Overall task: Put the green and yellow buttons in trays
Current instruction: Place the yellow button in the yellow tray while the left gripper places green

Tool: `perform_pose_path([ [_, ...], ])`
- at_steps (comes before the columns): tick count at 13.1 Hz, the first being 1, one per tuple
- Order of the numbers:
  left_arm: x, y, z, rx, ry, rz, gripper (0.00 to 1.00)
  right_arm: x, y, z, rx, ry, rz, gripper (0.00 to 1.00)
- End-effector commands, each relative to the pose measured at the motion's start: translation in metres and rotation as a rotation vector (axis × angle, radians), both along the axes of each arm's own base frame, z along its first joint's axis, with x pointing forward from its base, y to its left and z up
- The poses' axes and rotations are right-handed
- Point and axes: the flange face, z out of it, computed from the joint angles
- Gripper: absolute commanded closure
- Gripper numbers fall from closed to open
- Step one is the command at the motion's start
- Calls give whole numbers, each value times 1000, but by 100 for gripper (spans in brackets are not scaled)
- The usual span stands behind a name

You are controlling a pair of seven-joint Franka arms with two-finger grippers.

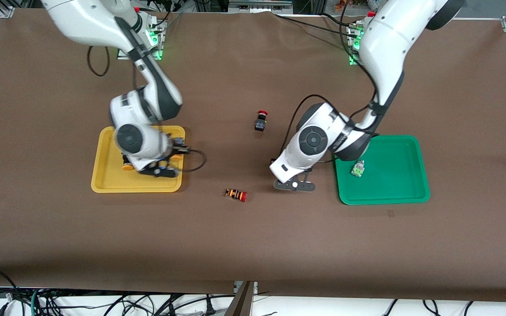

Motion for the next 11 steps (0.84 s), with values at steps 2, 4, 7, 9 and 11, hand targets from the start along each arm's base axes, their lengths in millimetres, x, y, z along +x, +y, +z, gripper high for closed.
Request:
perform_pose_path([
  [2, 35, 128, 4, -16, 89, -323, 100, -10, -17, -26, 2, 36, 59, 62],
  [4, 50, 190, -9, 13, 90, -479, 100, 3, -33, -9, 8, 8, 47, 0],
  [7, 60, 245, -33, 85, 109, -543, 84, 31, -74, 100, 44, -111, 51, 0],
  [9, 63, 263, -33, 86, 106, -526, 1, 38, -102, 180, 62, -167, 125, 0],
  [11, 62, 252, -2, 87, 84, -528, 0, 34, -128, 248, 60, -208, 115, 0],
])
